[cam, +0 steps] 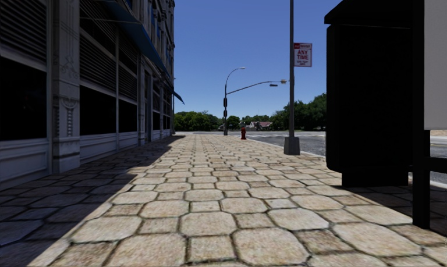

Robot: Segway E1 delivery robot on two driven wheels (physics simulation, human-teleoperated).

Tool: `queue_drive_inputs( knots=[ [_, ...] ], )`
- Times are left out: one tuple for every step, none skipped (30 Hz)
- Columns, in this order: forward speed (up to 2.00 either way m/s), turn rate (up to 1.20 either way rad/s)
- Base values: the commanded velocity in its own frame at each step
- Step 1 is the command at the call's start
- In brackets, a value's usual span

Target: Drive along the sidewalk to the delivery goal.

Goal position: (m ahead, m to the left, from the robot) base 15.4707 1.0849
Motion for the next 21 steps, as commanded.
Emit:
queue_drive_inputs(
  knots=[
    [2.0,0.0],
    [2.0,0.0],
    [2.0,0.0],
    [2.0,0.0],
    [2.0,0.0],
    [2.0,0.0],
    [2.0,0.0],
    [2.0,0.0],
    [2.0,0.0],
    [2.0,0.0],
    [2.0,0.0],
    [2.0,0.0],
    [2.0,0.0],
    [2.0,0.0],
    [2.0,0.0],
    [2.0,0.0],
    [2.0,0.0],
    [2.0,0.0],
    [2.0,0.0],
    [2.0,0.0],
    [2.0,0.0]
  ],
)
